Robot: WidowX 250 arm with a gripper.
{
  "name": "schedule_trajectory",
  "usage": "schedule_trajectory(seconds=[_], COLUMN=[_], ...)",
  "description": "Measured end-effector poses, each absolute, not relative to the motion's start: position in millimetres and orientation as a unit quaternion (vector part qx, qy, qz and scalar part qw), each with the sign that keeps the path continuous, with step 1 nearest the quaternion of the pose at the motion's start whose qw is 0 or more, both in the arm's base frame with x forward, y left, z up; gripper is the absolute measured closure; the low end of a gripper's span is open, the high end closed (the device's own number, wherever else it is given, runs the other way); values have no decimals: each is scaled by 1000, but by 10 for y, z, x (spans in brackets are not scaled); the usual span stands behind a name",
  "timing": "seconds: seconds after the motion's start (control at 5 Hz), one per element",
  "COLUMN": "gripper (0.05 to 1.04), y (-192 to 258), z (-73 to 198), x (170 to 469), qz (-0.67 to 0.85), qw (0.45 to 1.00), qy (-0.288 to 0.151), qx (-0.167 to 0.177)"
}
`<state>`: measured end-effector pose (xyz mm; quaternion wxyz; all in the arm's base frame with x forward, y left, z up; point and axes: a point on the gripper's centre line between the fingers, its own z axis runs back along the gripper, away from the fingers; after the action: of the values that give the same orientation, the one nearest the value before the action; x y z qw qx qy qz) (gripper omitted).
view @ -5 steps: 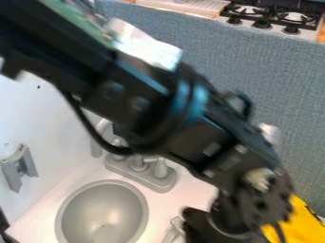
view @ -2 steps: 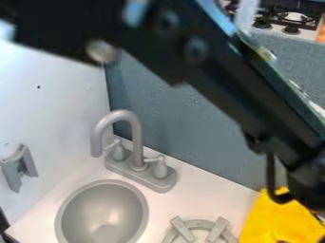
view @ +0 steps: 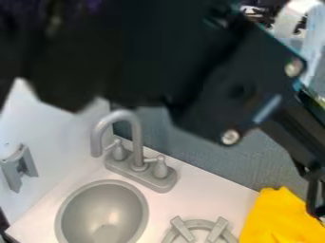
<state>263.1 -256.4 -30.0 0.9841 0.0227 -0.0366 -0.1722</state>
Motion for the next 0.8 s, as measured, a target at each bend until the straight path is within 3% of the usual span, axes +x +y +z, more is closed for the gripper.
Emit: schedule_trajectory(seconds=[0.4,0.8], gripper=[79,79], y=[-2650,-2647], z=[-586,-689], x=[2716,2898], qz=[-181,-171], qw=[983,985], qy=[-9,11], qx=[23,36])
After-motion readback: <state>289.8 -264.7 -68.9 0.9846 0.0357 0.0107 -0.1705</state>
